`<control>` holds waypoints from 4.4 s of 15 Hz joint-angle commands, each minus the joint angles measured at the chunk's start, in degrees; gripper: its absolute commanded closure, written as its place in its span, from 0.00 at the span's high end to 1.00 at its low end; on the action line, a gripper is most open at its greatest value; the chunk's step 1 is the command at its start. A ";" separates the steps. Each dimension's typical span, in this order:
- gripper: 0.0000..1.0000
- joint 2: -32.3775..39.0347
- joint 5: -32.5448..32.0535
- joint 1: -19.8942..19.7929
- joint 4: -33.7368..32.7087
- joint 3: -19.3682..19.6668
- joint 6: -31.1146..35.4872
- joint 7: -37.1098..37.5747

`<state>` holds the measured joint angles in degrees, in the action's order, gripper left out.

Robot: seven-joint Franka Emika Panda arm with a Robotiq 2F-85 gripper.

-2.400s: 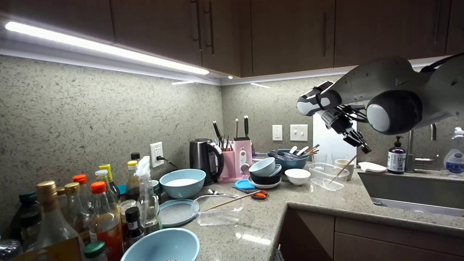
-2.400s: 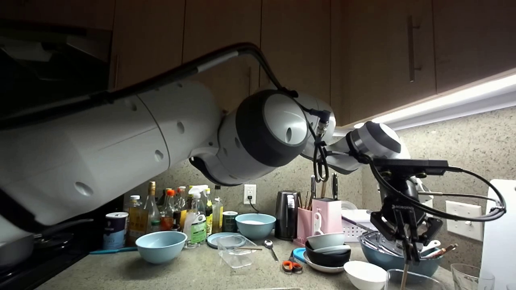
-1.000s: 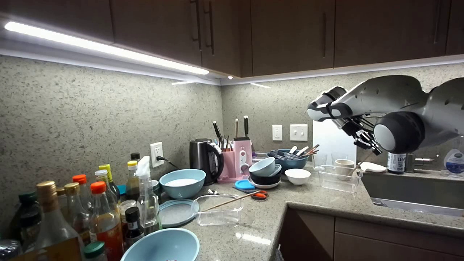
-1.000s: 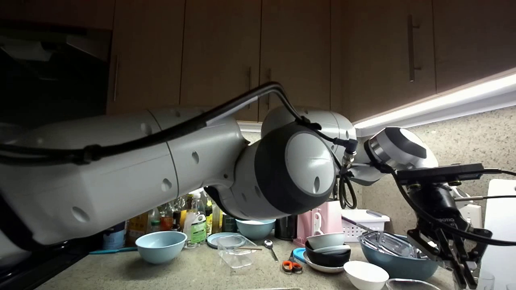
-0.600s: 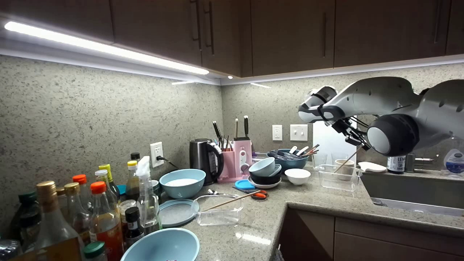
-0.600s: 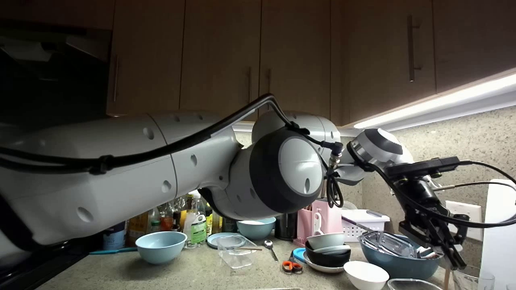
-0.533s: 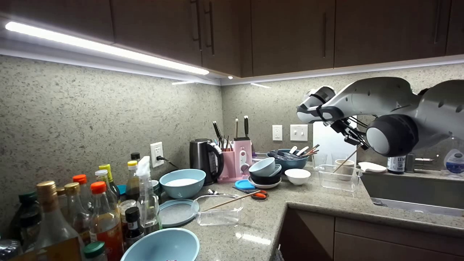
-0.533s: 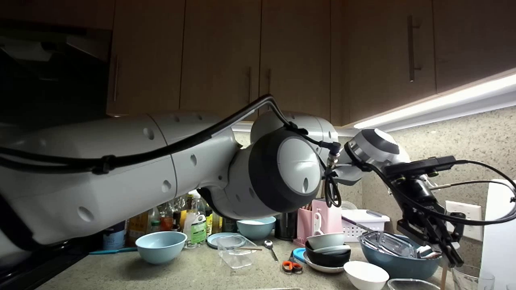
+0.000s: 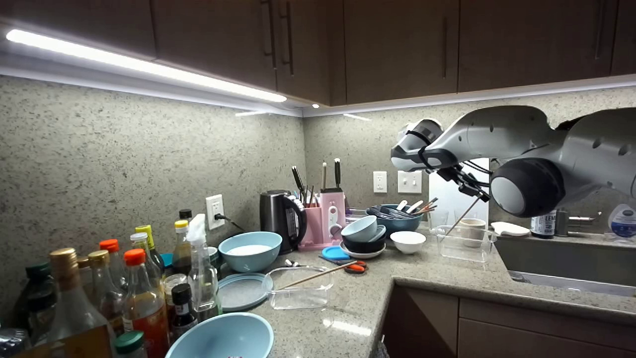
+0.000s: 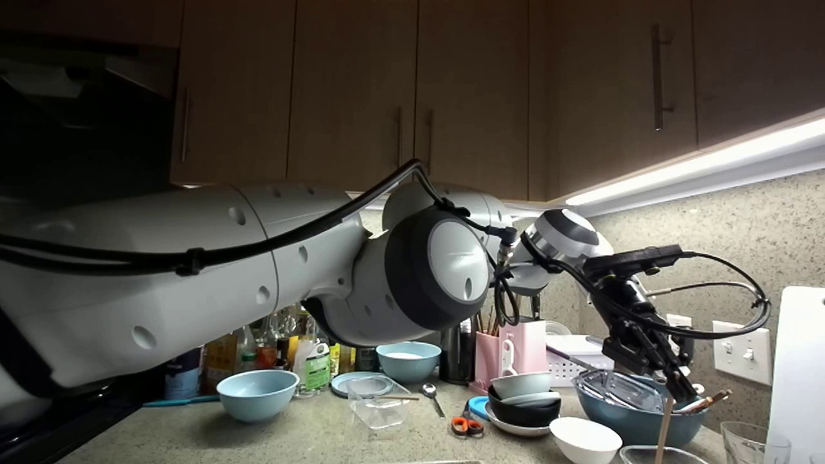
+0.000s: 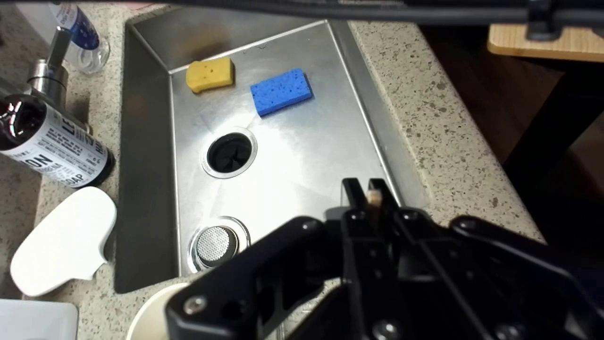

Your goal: Stir in the clear bowl with the chopstick

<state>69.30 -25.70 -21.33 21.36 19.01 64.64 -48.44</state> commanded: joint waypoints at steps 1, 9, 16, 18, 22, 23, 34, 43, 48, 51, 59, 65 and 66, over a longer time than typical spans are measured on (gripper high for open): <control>0.02 -1.62 -1.60 1.89 2.71 0.48 -0.91 -4.28; 0.02 -1.98 -0.66 0.43 3.05 0.95 -13.27 -0.09; 0.02 -2.59 0.76 -4.12 2.80 0.10 -19.53 2.22; 0.02 -2.61 1.16 -5.36 2.73 -0.21 -20.17 2.54; 0.02 -2.22 2.77 -7.83 2.00 -1.25 -19.55 4.46; 0.02 -2.06 3.30 -8.47 1.76 -1.74 -18.54 4.97; 0.02 -3.45 7.21 -12.37 1.96 -4.52 -6.37 5.04; 0.02 -5.16 3.26 -7.66 3.42 -2.00 -8.01 4.44; 0.02 -4.73 1.26 -5.74 2.96 -0.91 -7.56 2.77; 0.02 -4.70 -0.35 -5.10 3.15 -0.18 -6.83 1.63; 0.02 -4.09 -1.29 -5.14 2.27 -0.23 -0.72 -6.55; 0.02 -4.33 0.58 -5.59 2.56 -1.41 0.87 -13.66; 0.02 -4.26 0.80 -5.65 2.44 -1.56 -0.04 -14.41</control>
<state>66.58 -25.96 -26.83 21.41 18.10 64.82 -59.48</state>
